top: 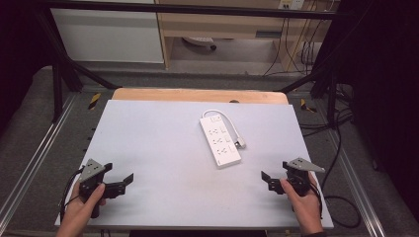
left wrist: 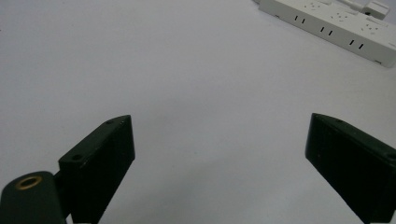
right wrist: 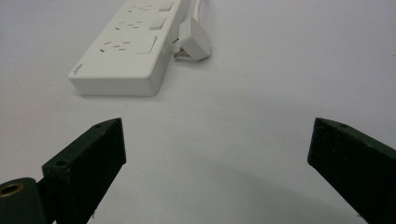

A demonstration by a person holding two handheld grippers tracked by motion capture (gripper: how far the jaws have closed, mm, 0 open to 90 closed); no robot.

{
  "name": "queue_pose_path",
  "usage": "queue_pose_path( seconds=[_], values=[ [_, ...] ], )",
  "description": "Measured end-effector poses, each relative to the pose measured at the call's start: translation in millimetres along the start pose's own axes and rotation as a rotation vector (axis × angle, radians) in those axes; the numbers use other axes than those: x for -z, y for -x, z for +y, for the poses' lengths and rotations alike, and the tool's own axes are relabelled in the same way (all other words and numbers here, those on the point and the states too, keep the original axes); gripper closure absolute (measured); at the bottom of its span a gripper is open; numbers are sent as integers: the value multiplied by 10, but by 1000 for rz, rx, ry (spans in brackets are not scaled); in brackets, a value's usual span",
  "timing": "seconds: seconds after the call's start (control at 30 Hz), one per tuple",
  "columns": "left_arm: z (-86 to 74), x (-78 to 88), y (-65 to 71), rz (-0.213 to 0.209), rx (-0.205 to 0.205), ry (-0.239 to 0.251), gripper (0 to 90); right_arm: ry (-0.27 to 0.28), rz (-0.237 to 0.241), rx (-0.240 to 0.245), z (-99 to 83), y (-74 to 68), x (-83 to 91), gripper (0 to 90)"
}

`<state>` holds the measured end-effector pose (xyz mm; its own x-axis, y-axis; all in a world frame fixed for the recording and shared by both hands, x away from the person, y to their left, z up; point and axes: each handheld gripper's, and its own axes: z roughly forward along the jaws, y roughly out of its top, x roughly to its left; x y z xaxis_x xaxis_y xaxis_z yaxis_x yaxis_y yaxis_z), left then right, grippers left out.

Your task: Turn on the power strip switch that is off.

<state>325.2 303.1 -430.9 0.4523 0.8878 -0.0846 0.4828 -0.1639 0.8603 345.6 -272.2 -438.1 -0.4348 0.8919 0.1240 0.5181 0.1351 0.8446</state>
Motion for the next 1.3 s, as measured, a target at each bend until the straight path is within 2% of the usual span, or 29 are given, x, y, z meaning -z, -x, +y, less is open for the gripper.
queue_pose_path(
  seconds=[0.17, 0.27, 0.4, 0.63, 0.73, 1.07, 1.3],
  values=[
    [-8, -2, -1, 1, -5, -7, 85, 2, 18, -11, 13, -11, -9, 49],
    [-8, -7, -5, 0, -9, -14, 85, 7, 7, 8, 42, -18, 8, 63],
    [-10, -6, -5, 2, -4, -17, 84, 21, 11, 8, 93, -28, 56, 62],
    [-12, -10, -2, -4, 1, -16, 79, 28, 14, 35, 251, -32, 129, 42],
    [-11, -10, 0, -4, 6, -18, 78, 27, 22, 26, 285, -14, 132, 38],
    [-12, -17, 3, -5, 13, -24, 76, 40, 34, 50, 484, -3, 99, 40],
    [-14, -19, 1, -3, 16, -27, 76, 56, 44, 38, 625, 6, 51, 42]
  ],
)
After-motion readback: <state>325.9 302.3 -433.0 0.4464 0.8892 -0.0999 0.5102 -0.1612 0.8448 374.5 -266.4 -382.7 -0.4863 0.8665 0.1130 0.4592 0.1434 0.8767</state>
